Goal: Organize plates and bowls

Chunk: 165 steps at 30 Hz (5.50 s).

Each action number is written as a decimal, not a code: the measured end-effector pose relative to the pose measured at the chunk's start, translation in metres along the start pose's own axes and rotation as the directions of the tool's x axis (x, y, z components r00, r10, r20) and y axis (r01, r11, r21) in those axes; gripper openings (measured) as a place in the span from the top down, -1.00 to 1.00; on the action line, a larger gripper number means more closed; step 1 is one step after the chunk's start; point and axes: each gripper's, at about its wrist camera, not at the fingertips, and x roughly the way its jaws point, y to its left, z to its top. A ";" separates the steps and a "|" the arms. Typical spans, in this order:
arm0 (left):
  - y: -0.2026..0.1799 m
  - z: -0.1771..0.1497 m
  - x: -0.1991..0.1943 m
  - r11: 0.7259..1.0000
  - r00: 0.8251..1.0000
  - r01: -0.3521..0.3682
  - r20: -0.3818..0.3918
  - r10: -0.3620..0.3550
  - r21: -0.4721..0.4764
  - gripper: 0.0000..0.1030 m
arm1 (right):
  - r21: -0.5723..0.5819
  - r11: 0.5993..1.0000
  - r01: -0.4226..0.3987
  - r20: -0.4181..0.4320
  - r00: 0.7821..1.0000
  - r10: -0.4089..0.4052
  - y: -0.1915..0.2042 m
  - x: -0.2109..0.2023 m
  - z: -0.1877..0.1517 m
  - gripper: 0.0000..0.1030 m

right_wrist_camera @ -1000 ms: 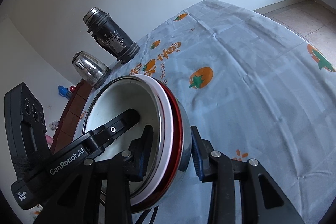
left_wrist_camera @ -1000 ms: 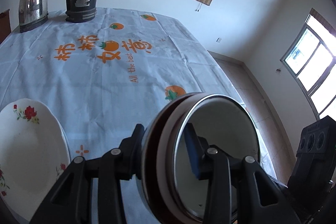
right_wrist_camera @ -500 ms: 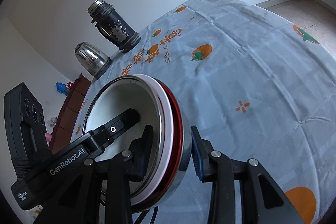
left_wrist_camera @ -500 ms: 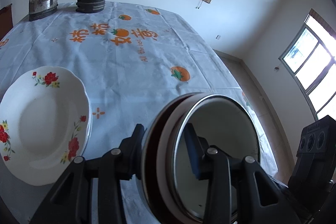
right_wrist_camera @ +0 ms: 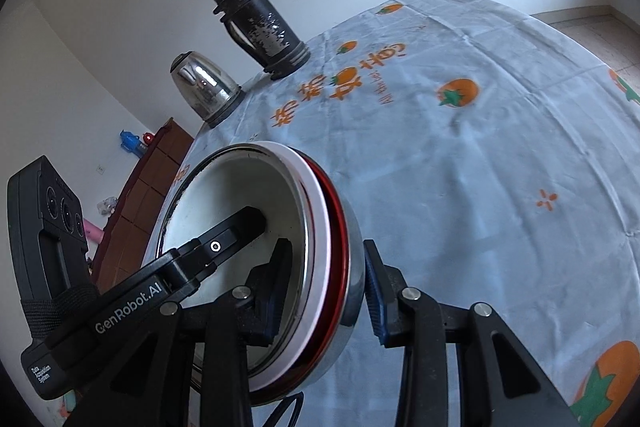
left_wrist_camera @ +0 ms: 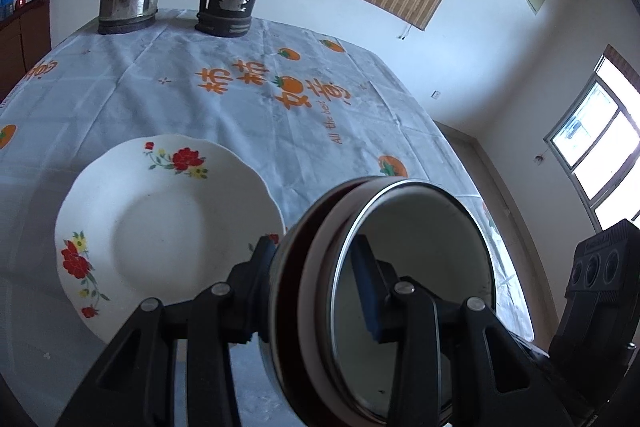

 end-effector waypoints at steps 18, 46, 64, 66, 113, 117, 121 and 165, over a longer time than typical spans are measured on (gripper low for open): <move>0.056 0.023 -0.002 0.993 0.998 -0.054 0.031 0.057 -0.105 0.25 | -0.072 0.996 -0.049 -0.061 0.997 0.045 0.043 0.053 0.020 0.27; 0.100 0.027 0.018 0.975 0.996 -0.092 -0.005 0.093 -0.204 0.25 | -0.129 0.990 -0.048 -0.156 0.987 0.028 0.062 0.104 0.027 0.30; 0.121 0.023 0.022 0.965 0.992 -0.128 -0.021 0.127 -0.229 0.25 | -0.183 0.983 -0.030 -0.185 0.983 -0.004 0.077 0.126 0.022 0.34; 0.120 0.023 0.022 0.967 0.990 -0.138 -0.015 0.138 -0.214 0.29 | -0.192 0.981 -0.025 -0.180 0.984 -0.010 0.078 0.128 0.021 0.36; 0.092 0.021 -0.045 0.923 0.890 -0.382 0.253 0.379 -0.041 -0.97 | -0.193 0.981 0.038 0.078 0.997 -0.023 0.074 0.059 0.023 -0.41; 0.086 0.008 -0.050 0.905 0.861 -0.425 0.299 0.411 -0.018 -0.99 | -0.233 0.969 0.086 0.150 0.987 -0.052 0.077 0.042 0.012 -0.41; 0.082 -0.006 -0.056 0.896 0.854 -0.443 0.302 0.424 -0.006 -0.99 | -0.245 0.959 0.140 0.252 0.965 -0.077 0.079 0.020 -0.003 -0.41; 0.072 -0.055 -0.114 0.884 0.805 -0.466 0.405 0.433 -0.019 -0.99 | -0.351 0.925 0.143 0.419 0.908 0.018 0.121 -0.055 -0.071 -0.71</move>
